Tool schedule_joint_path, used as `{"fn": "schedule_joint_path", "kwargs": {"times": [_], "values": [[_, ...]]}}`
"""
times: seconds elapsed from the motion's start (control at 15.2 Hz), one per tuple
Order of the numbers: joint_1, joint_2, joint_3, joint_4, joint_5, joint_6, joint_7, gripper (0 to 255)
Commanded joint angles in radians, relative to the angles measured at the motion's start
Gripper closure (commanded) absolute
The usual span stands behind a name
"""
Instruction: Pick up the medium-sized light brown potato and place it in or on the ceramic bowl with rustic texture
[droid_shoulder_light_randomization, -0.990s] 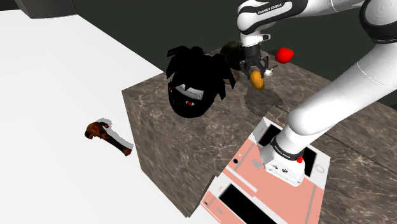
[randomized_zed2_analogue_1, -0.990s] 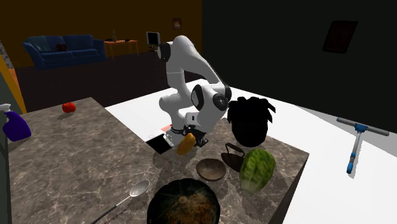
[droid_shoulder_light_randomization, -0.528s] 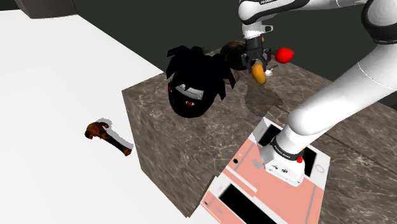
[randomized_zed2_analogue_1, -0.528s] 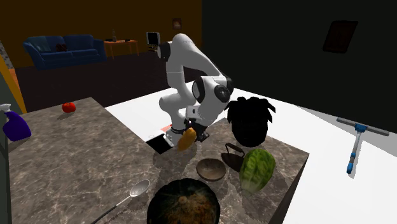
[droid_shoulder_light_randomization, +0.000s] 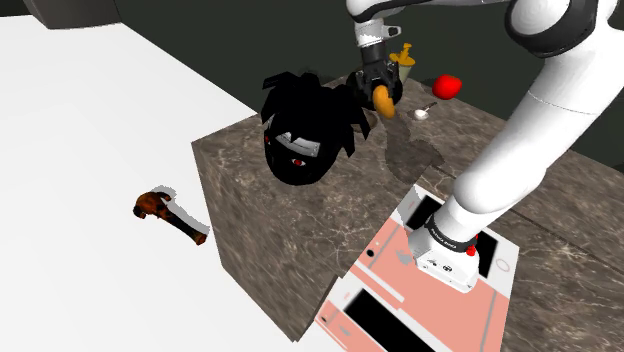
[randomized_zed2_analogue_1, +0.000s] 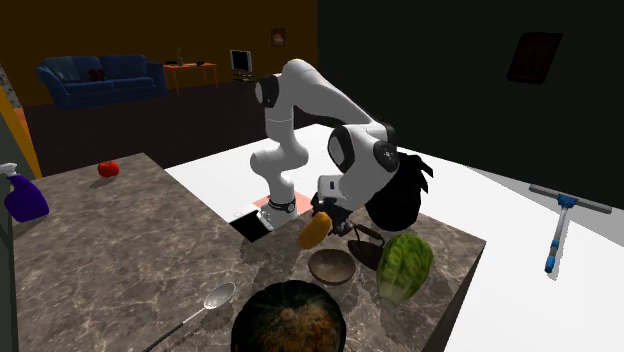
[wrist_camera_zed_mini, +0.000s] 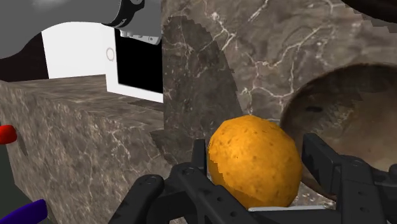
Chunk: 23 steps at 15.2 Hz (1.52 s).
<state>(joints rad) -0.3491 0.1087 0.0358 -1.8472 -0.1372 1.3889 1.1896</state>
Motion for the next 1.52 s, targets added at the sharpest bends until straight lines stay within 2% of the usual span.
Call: {"fn": "schedule_joint_path", "kwargs": {"times": [0.0, 0.13, 1.06, 1.45], "values": [[0.01, 0.084, 0.008, 0.115, 0.005, -0.032, 0.013, 255], [0.019, 0.166, 0.013, 0.232, 0.007, -0.069, 0.023, 255], [0.017, 0.213, 0.012, 0.108, 0.007, 0.1, 0.043, 255], [0.016, 0.216, 0.013, 0.103, 0.007, 0.108, 0.044, 255]]}}
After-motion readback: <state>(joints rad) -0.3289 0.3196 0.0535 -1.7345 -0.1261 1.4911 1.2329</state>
